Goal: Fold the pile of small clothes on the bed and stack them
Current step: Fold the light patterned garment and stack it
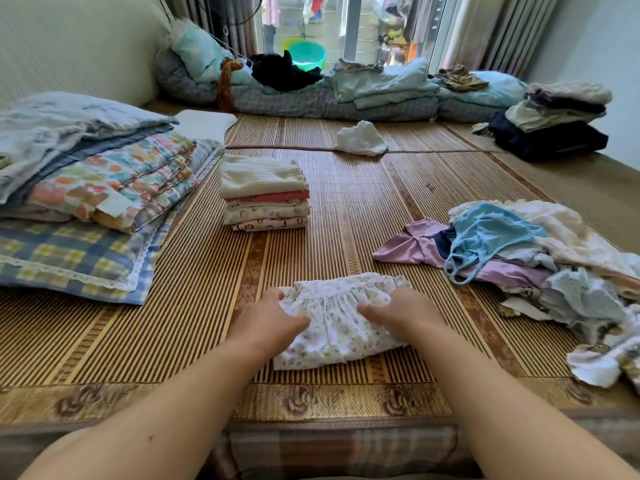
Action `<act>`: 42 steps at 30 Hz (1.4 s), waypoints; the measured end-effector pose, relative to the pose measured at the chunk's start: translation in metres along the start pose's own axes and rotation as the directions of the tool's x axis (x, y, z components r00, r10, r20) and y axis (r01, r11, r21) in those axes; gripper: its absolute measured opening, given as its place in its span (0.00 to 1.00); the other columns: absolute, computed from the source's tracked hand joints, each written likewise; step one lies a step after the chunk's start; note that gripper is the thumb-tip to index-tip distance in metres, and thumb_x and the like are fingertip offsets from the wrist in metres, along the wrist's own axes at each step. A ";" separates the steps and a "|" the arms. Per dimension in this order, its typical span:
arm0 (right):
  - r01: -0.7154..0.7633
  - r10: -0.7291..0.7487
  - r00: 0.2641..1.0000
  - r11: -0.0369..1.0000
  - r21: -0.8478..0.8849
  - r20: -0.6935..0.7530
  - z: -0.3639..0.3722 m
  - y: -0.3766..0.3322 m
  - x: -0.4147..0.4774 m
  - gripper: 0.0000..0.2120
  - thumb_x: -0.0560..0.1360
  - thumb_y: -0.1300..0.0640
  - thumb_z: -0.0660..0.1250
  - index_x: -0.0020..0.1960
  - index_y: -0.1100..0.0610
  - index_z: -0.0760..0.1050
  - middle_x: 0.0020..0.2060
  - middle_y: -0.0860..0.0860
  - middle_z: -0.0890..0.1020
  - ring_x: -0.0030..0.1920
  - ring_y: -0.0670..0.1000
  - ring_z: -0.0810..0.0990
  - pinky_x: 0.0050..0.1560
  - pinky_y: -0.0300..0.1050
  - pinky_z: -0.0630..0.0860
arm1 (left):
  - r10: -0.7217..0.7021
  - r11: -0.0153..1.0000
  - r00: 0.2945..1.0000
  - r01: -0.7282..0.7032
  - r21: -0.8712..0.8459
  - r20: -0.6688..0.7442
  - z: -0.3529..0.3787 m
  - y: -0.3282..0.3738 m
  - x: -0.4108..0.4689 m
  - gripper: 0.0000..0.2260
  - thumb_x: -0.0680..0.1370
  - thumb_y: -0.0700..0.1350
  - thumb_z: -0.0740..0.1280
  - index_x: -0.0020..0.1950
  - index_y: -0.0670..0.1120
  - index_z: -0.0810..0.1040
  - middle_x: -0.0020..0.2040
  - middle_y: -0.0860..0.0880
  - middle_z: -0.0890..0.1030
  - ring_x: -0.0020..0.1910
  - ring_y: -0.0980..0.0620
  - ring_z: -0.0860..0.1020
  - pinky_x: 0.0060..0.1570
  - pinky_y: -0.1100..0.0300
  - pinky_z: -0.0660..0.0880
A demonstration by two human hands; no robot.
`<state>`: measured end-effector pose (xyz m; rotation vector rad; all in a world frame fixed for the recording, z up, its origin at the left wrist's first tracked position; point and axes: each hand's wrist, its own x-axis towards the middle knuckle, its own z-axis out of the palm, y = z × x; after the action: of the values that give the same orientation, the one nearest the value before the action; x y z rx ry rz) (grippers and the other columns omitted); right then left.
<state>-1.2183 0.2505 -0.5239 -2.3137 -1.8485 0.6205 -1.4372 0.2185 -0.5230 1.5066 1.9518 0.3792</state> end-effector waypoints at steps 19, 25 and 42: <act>-0.265 -0.310 0.891 0.242 0.933 0.333 -0.067 -0.043 -0.040 0.13 0.79 0.60 0.61 0.61 0.66 0.70 0.52 0.65 0.82 0.52 0.64 0.83 0.54 0.61 0.78 | 0.197 0.355 0.910 0.280 -0.892 0.365 -0.032 0.014 -0.008 0.39 0.72 0.36 0.70 0.76 0.61 0.56 0.66 0.39 0.70 0.53 0.34 0.81 0.53 0.41 0.78; -0.163 -0.374 0.895 0.237 0.958 0.245 -0.092 -0.098 0.001 0.14 0.79 0.63 0.60 0.64 0.66 0.71 0.53 0.65 0.82 0.51 0.64 0.83 0.45 0.56 0.81 | 0.331 0.238 0.926 0.101 -0.966 0.179 -0.088 0.024 0.024 0.31 0.75 0.31 0.65 0.73 0.56 0.65 0.64 0.39 0.74 0.55 0.36 0.80 0.48 0.42 0.80; 0.179 -0.276 0.960 0.495 0.850 -0.042 -0.064 -0.261 0.258 0.16 0.75 0.63 0.67 0.63 0.59 0.74 0.55 0.57 0.81 0.54 0.59 0.81 0.55 0.58 0.78 | 0.178 0.590 0.958 -0.288 -0.754 -0.226 -0.200 0.037 0.270 0.36 0.75 0.30 0.66 0.76 0.55 0.59 0.60 0.46 0.73 0.54 0.45 0.76 0.55 0.42 0.78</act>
<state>-1.3858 0.5720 -0.4396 -1.3559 -1.3317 1.2622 -1.5748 0.5133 -0.4335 1.1286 1.3322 1.2954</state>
